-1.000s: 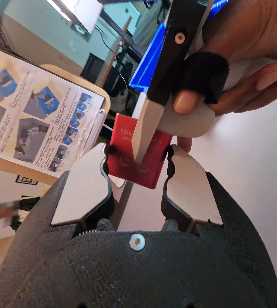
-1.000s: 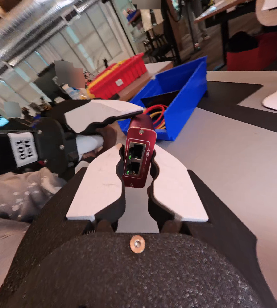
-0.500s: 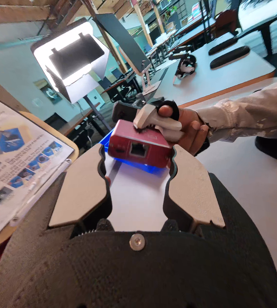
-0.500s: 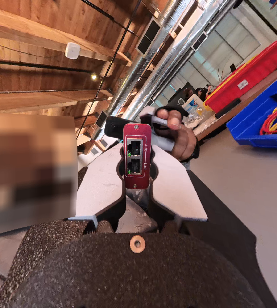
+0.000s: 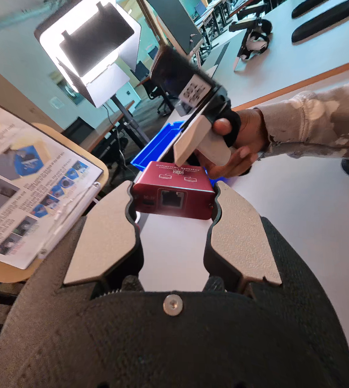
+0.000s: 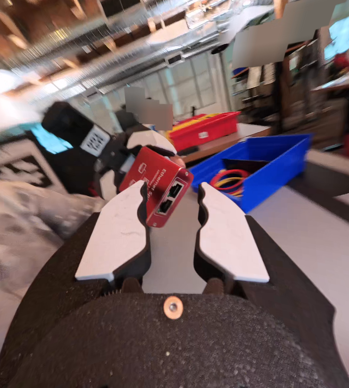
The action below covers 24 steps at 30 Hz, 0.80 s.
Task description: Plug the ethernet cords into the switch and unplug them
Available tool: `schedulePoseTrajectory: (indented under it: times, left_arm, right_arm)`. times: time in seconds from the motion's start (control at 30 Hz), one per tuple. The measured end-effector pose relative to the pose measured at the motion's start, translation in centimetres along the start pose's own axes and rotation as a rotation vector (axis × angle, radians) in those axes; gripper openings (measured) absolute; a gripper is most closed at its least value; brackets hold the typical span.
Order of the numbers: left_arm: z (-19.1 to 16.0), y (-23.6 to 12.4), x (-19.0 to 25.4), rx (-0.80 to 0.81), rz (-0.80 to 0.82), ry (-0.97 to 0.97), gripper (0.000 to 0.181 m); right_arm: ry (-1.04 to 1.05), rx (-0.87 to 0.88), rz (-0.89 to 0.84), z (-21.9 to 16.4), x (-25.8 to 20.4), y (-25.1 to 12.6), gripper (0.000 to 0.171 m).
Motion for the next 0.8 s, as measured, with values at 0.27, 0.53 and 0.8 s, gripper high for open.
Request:
schedulePoseTrajectory:
  times: [0.27,0.53,0.8]
  left_arm:
    - [-1.1,-0.2,-2.2,0.065,-0.088,-0.403,0.071]
    - [-2.2,-0.2,-3.6,0.161,-0.304,-0.862,0.071]
    - [-1.2,0.2,-2.4,0.122,-0.373,-0.907,0.071]
  right_arm:
    - [-0.704,-0.140,-0.241,1.4,-3.6,-0.5,0.057]
    - [-1.099,-0.249,-0.354,-0.7,-5.4,3.1,0.061]
    - [-1.466,-0.212,-0.457,-1.5,-6.9,3.8,0.031]
Point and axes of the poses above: each gripper's, where its closed fingertips meet, y out along the fingers, z out of its top, x = y × z across the jaws, the point moved 9 cm from there along -y, back along the fingers, and after that the axes turned 3 degrees about x, right-handed, at the moved point
